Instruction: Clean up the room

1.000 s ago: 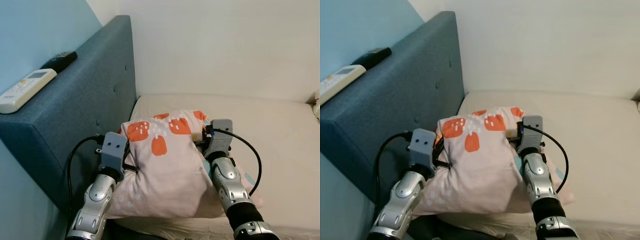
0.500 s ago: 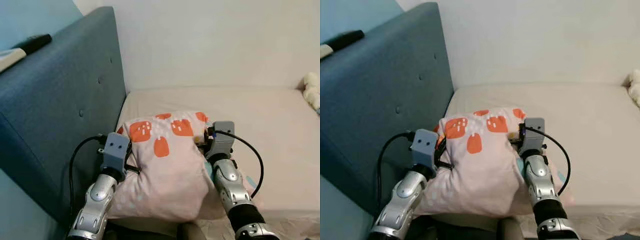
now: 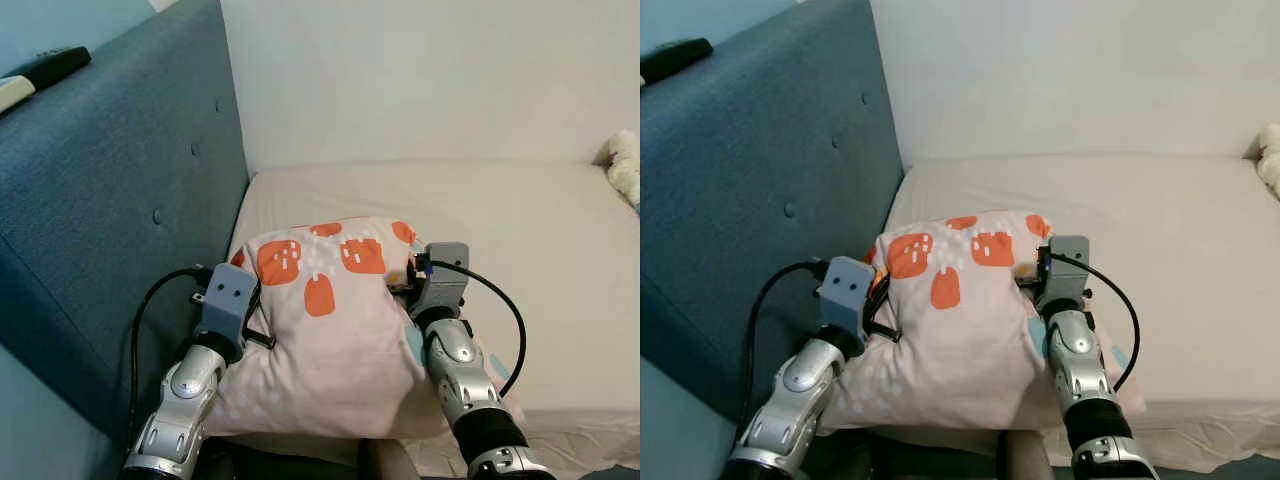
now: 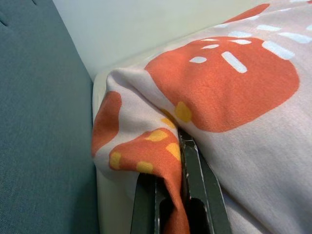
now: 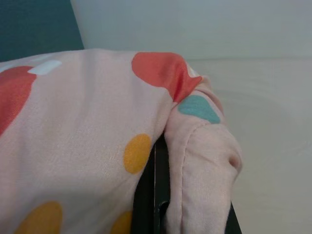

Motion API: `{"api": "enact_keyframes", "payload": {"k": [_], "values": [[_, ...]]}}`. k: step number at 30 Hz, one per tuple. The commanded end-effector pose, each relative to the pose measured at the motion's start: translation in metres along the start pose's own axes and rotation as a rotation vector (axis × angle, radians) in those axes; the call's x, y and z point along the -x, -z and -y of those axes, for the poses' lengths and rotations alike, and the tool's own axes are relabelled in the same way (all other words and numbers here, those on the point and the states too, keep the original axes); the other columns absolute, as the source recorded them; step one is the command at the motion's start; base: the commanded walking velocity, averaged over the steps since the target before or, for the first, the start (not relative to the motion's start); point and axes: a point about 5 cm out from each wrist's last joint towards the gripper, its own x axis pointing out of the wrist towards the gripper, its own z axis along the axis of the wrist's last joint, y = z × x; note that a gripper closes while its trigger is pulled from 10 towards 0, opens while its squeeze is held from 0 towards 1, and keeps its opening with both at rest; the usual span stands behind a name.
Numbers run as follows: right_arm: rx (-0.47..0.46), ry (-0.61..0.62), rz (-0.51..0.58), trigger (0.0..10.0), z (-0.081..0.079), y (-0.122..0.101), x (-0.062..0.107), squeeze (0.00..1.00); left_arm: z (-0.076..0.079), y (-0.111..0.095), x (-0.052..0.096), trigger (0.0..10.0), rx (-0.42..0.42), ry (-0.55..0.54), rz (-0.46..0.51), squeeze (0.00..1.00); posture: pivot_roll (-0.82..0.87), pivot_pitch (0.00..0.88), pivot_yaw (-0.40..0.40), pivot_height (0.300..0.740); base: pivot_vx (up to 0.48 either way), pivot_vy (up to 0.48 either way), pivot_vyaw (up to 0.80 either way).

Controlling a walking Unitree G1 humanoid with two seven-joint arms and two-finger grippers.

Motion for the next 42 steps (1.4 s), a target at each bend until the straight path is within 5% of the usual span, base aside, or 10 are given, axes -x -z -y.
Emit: {"api": "enact_keyframes", "payload": {"k": [1, 27, 32, 37, 42], "values": [[-0.006, -0.041, 0.024, 10.0, -0.011, -0.007, -0.005, 0.00, 0.003, -0.004, -0.003, 10.0, -0.039, 0.034, 0.006, 0.00, -0.03, 0.170, 0.020, 0.603, 0.000, 0.000, 0.00], [0.007, -0.051, 0.051, 10.0, -0.009, -0.016, -0.012, 0.00, -0.008, -0.012, -0.011, 10.0, -0.096, 0.004, 0.031, 0.00, -0.02, 0.183, 0.020, 0.598, 0.000, 0.000, 0.00], [0.107, -0.082, 0.123, 10.0, -0.007, -0.052, -0.038, 0.00, -0.027, -0.039, -0.040, 10.0, -0.185, -0.056, 0.122, 0.00, -0.02, 0.193, 0.017, 0.598, 0.000, 0.000, 0.00], [0.162, -0.102, 0.216, 10.0, -0.010, -0.111, -0.065, 0.00, -0.066, -0.084, -0.074, 10.0, -0.337, -0.152, 0.211, 0.00, -0.02, 0.201, 0.012, 0.598, 0.000, 0.000, 0.00], [0.195, -0.105, 0.243, 10.0, -0.013, -0.127, -0.071, 0.00, -0.078, -0.098, -0.080, 10.0, -0.420, -0.166, 0.230, 0.00, -0.02, 0.205, 0.008, 0.598, 0.000, 0.000, 0.00]]}}
